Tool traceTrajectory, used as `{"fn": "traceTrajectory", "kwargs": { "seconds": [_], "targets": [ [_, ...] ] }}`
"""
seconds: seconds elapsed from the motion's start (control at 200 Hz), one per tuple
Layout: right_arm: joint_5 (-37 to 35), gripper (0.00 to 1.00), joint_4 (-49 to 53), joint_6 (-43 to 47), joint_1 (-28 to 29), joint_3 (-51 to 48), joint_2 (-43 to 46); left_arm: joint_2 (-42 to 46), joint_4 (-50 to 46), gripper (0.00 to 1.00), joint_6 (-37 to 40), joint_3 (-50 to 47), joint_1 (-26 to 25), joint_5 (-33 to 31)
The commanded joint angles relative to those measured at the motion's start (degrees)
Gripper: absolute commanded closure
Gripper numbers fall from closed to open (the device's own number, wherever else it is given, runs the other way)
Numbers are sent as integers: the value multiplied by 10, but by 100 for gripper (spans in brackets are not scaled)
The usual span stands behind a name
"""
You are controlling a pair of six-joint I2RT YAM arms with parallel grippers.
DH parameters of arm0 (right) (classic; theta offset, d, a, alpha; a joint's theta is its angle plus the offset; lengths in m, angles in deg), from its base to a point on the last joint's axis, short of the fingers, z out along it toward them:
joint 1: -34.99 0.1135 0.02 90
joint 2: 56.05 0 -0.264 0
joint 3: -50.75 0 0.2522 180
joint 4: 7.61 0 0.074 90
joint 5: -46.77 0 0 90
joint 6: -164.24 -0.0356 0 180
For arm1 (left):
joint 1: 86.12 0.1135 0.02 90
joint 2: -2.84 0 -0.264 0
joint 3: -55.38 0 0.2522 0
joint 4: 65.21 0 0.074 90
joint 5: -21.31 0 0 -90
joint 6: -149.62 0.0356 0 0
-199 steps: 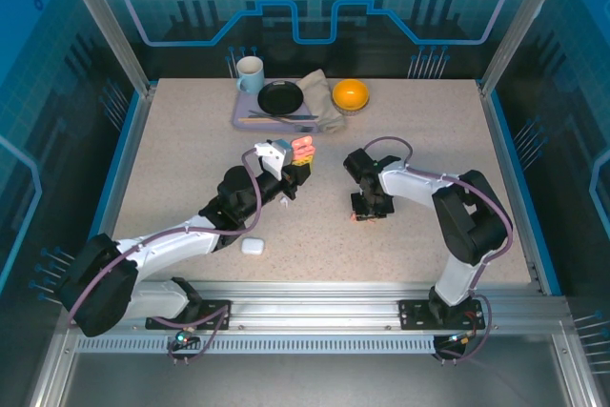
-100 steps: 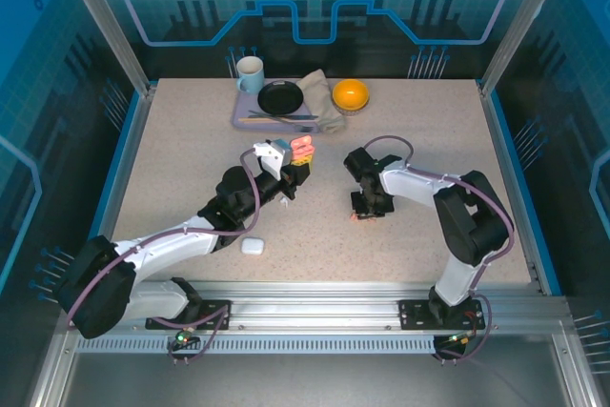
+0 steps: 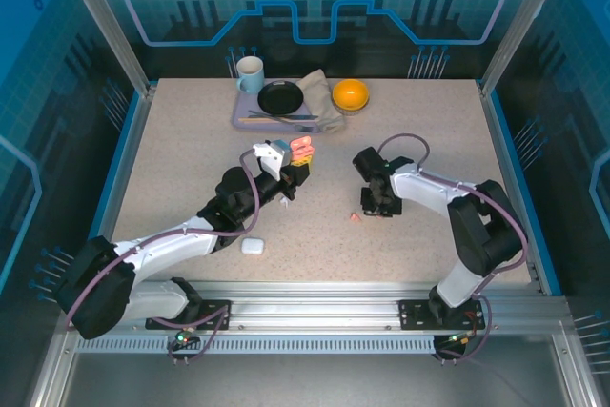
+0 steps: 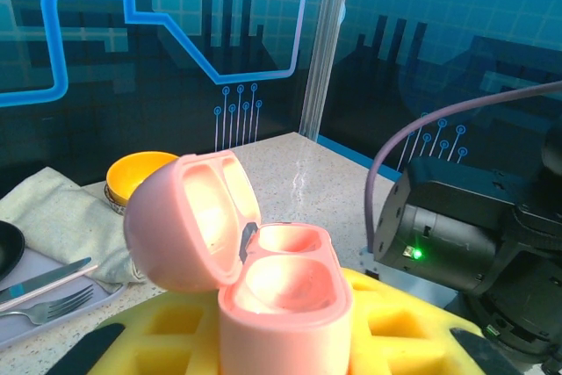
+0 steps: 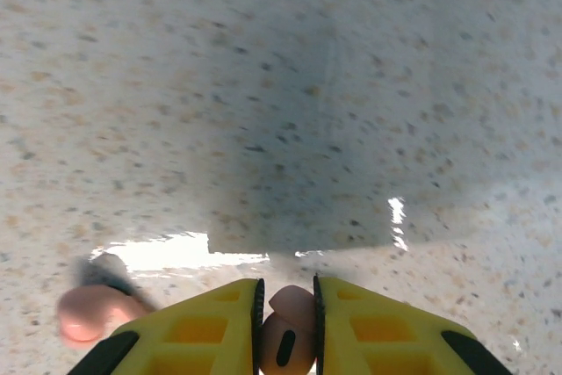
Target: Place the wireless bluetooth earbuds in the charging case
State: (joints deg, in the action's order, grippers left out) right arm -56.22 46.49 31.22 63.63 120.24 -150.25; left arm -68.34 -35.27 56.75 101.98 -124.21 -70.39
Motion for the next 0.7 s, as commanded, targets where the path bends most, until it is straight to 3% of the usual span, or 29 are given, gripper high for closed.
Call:
{"fn": "traceTrajectory", "kwargs": {
  "seconds": [0.0,0.17,0.335,0.505,0.695],
  "targets": [
    [4,79,-8,-103,-10,-34,34,9,6,100,2,0,4,14],
    [25,79,-47,-173,-22,-83,98,-2,10,100,7,-2,3,29],
    [54,78,-77,-200,-28,-84,213,-13,29,100,11,-14,3,53],
    [91,77,-96,-218,-30,-17,298,-27,45,100,6,-15,3,72],
    [146,76,-149,-245,-27,73,310,-50,78,100,9,-11,1,76]
  ]
}}
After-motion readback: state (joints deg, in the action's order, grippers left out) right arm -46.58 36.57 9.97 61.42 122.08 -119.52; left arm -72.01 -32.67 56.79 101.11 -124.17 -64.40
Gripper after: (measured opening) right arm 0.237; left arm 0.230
